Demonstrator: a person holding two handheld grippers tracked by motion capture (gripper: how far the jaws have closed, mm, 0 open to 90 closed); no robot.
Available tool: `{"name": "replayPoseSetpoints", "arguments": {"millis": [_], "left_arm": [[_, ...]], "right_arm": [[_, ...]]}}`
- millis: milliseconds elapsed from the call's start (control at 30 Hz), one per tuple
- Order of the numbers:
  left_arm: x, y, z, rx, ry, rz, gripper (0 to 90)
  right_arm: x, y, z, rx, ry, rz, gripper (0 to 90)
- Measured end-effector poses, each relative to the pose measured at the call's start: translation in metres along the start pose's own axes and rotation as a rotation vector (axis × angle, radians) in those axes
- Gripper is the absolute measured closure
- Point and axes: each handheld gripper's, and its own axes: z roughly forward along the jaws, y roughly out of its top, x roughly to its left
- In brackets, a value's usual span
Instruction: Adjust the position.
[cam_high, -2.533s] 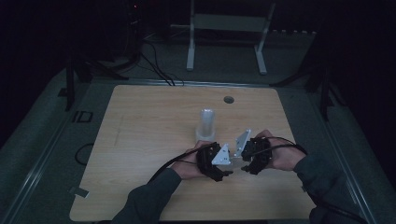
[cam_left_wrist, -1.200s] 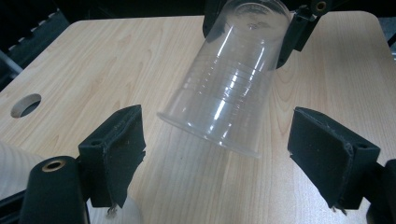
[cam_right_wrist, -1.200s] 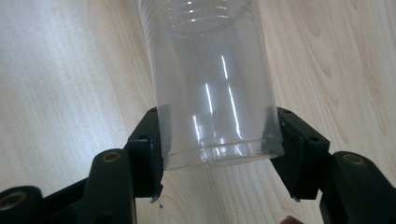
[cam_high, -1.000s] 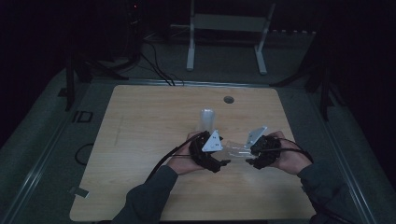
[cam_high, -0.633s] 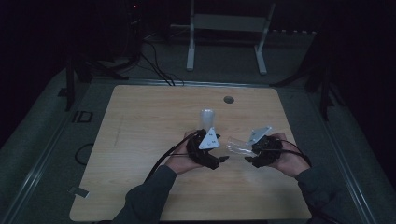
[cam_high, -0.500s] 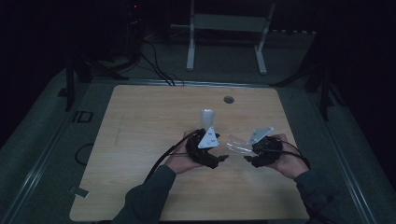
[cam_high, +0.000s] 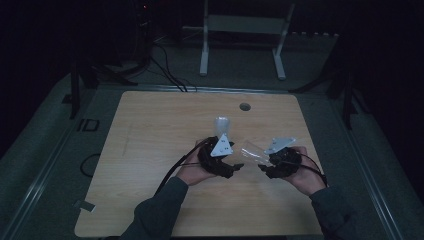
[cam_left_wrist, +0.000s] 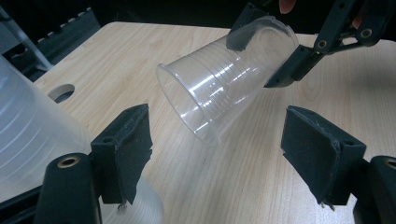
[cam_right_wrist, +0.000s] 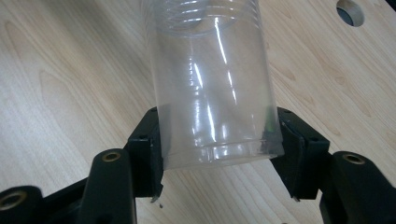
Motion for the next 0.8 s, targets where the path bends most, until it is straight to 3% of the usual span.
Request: {"name": "replayPoseSetpoints", "arguments": {"millis": [233, 800], "left_arm": [[0.0005, -0.0004, -0.001, -0.003, 0.008, -0.009, 24.4], [0.003, 0.0, -0.0024, -0.015, 0.013, -0.049, 30.1]], "right_arm": [[0.0033, -0.0016, 0.0008, -0.039, -0.036, 0.047, 41.8], [0.0088, -0.01, -0.0043, -0.2, -0.097, 0.194, 41.9]]}}
